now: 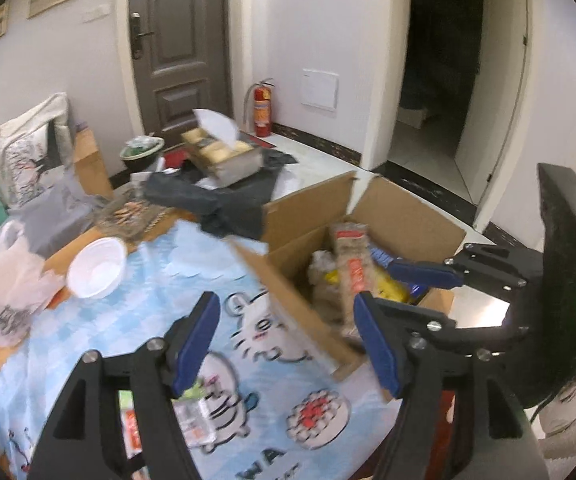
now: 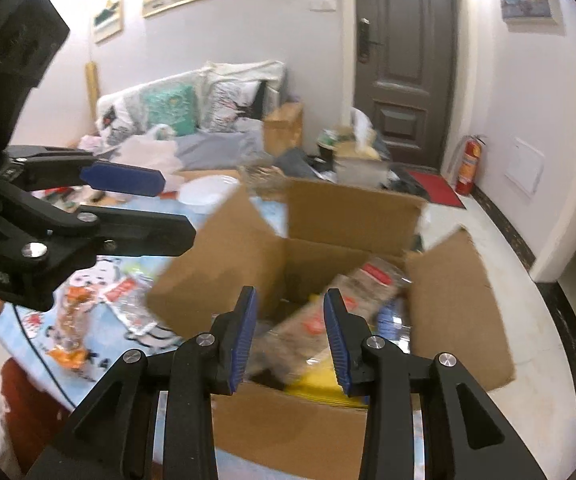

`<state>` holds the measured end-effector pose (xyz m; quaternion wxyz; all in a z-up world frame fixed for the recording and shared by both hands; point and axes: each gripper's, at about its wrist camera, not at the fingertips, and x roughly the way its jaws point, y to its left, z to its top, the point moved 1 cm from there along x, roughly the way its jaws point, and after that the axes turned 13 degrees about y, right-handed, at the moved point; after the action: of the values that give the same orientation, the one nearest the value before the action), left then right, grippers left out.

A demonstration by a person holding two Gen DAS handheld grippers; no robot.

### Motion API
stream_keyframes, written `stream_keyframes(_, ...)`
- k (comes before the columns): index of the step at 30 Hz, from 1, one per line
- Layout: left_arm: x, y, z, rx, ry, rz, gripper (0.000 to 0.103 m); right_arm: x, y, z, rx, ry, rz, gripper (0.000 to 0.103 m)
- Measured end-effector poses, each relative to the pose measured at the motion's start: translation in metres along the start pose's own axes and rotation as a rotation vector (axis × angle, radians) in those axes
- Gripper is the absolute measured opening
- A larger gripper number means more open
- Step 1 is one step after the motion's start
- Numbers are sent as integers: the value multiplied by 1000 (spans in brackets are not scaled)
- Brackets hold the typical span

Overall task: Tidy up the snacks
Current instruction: 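Grasp the green wafer stick with the right gripper while the left grasps the sauce packet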

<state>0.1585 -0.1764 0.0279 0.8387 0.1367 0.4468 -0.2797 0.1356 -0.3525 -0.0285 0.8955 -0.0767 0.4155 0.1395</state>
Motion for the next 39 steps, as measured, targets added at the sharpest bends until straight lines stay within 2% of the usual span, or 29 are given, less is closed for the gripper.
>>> stream_keyframes(5, -18, 39, -43, -61, -7, 92, 70, -6, 57, 9, -98, -25, 62, 29)
stream_keyframes(8, -23, 63, -68, -110, 1, 117, 71, 0, 92, 14, -163, -17, 93, 30)
stream_keyframes(15, -6, 120, -130, -239, 50, 111, 71, 38, 153, 15, -256, 64, 168, 31)
stream_keyframes(17, 2, 131, -143, -266, 68, 99, 71, 53, 167, 13, -276, 93, 196, 37)
stream_keyframes(20, 20, 143, -163, -304, 94, 64, 71, 78, 183, 5, -299, 150, 229, 38)
stream_keyframes(24, 48, 153, -181, -346, 122, 37, 71, 115, 190, -2, -300, 224, 233, 38)
stream_keyframes(27, 65, 161, -188, -368, 142, 8, 71, 141, 185, 0, -275, 245, 192, 38)
stream_keyframes(34, 84, 175, -185, -387, 150, 0, 71, 188, 167, 17, -238, 258, 149, 39)
stream_keyframes(39, 94, 185, -185, -414, 159, -13, 71, 221, 169, 31, -241, 265, 165, 39)
